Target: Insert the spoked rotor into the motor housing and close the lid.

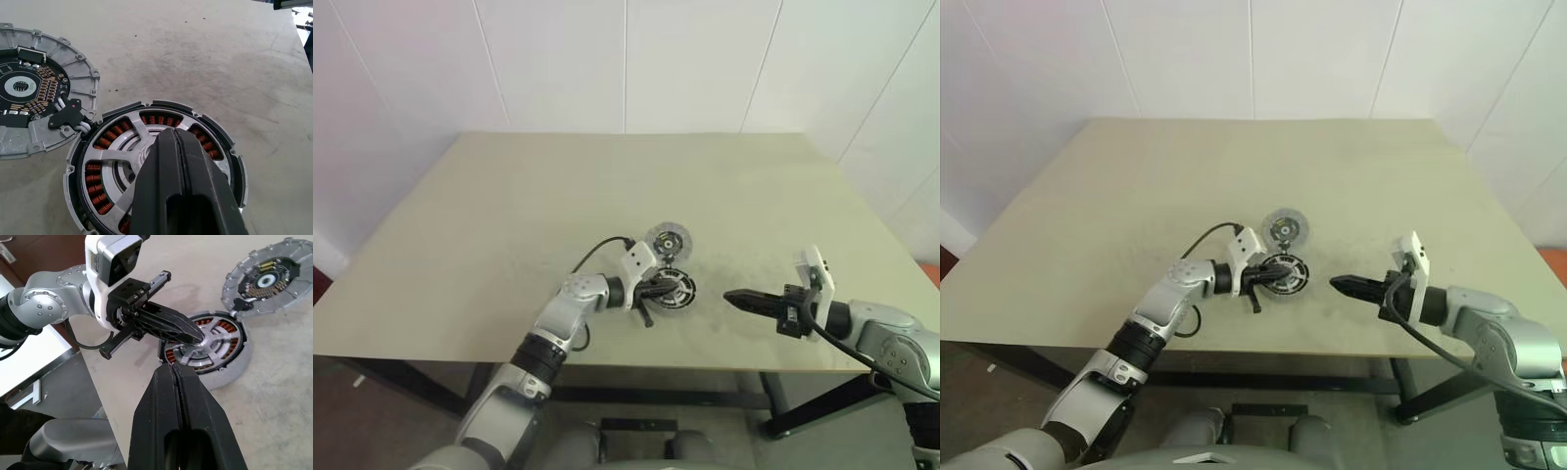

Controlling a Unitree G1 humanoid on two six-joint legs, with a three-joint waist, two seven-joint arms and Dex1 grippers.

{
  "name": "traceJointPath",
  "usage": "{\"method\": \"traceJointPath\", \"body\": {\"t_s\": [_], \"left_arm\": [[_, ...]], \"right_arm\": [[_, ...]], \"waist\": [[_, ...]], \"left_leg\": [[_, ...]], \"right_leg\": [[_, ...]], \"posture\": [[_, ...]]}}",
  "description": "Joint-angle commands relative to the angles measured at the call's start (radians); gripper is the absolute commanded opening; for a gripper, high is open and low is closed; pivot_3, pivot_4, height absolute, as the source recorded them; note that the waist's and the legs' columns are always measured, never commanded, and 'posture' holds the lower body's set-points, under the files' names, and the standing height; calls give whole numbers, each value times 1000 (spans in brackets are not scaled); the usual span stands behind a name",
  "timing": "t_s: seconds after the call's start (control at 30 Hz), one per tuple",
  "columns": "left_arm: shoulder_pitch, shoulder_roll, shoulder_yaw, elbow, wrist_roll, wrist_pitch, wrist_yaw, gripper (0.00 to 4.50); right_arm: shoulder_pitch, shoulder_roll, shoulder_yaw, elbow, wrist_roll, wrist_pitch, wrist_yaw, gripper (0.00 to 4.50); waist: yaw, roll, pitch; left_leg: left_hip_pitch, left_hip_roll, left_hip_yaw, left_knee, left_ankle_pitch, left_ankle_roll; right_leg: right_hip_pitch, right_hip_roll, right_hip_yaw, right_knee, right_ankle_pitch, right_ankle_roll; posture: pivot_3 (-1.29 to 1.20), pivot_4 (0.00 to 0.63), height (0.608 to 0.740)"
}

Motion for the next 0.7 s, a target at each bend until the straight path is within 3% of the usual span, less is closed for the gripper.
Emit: {"method": "traceJointPath", "body": {"t_s": [0.03, 0.3, 0.47, 0.7], "left_arm": [[54, 1, 60, -83, -81, -39, -32, 27], [182, 87, 166, -326, -208, -43, -74, 27], [267, 143, 236, -412, -258, -58, -67, 27], [358, 187, 281, -394, -236, -168, -54, 27]], "right_arm": [[-75, 14, 10, -71, 12, -14, -13, 0], [-240, 0, 162, -122, -32, 1, 31, 0], [-347, -39, 335, -81, -207, -109, 113, 0], [-497, -80, 525, -16, -434, -292, 280, 0]], "waist": [[-1, 1, 0], [4, 1, 0], [4, 1, 0], [4, 2, 0]], "left_leg": [[0, 0, 0, 0, 0, 0], [-10, 0, 0, -1, 2, 3], [-10, 0, 0, 0, 1, 3], [-10, 0, 1, 0, 0, 1]], "right_leg": [[0, 0, 0, 0, 0, 0], [-10, 0, 0, 0, 3, -4], [-12, -1, 0, 0, 3, -4], [-14, -2, 0, 0, 3, -4]], "posture": [[0, 0, 740], [0, 0, 740], [0, 0, 740], [0, 0, 740]]}}
